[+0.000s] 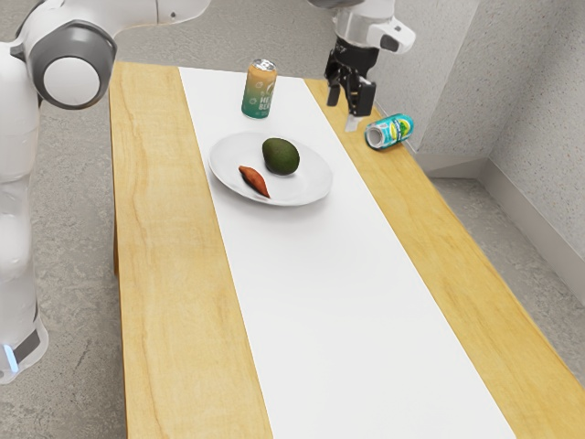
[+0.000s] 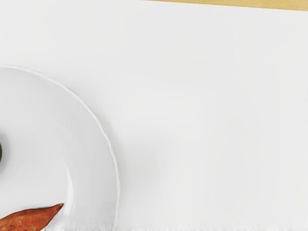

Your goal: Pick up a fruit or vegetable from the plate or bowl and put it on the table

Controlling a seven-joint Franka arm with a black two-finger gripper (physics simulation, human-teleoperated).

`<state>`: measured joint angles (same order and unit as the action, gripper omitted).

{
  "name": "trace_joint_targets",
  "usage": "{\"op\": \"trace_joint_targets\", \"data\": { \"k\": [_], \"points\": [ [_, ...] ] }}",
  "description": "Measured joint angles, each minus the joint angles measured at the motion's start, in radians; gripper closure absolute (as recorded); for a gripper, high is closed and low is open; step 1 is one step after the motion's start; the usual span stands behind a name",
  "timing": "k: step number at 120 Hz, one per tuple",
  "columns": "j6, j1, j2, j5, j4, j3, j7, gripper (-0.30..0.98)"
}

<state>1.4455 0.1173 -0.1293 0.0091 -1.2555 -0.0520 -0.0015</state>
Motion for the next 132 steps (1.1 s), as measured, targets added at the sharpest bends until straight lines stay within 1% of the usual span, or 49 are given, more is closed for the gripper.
{"op": "trace_joint_targets", "data": {
  "k": [38,52,105,114,124,132],
  "points": [
    [-0.015,-0.009,-0.001,0.001,0.002,-0.006,-0.002,0.00],
    [-0.016,-0.010,-0.019,0.000,0.001,-0.006,-0.002,0.00],
    [-0.020,-0.011,-0.034,0.001,-0.011,0.012,-0.007,0.00],
    [-0.022,-0.004,-0.030,0.000,-0.019,0.015,-0.052,0.00],
    [-0.024,-0.006,-0.029,-0.010,-0.031,0.015,-0.146,0.00],
    [-0.023,-0.011,-0.024,-0.043,-0.059,0.034,-0.231,0.00]
  ]
}}
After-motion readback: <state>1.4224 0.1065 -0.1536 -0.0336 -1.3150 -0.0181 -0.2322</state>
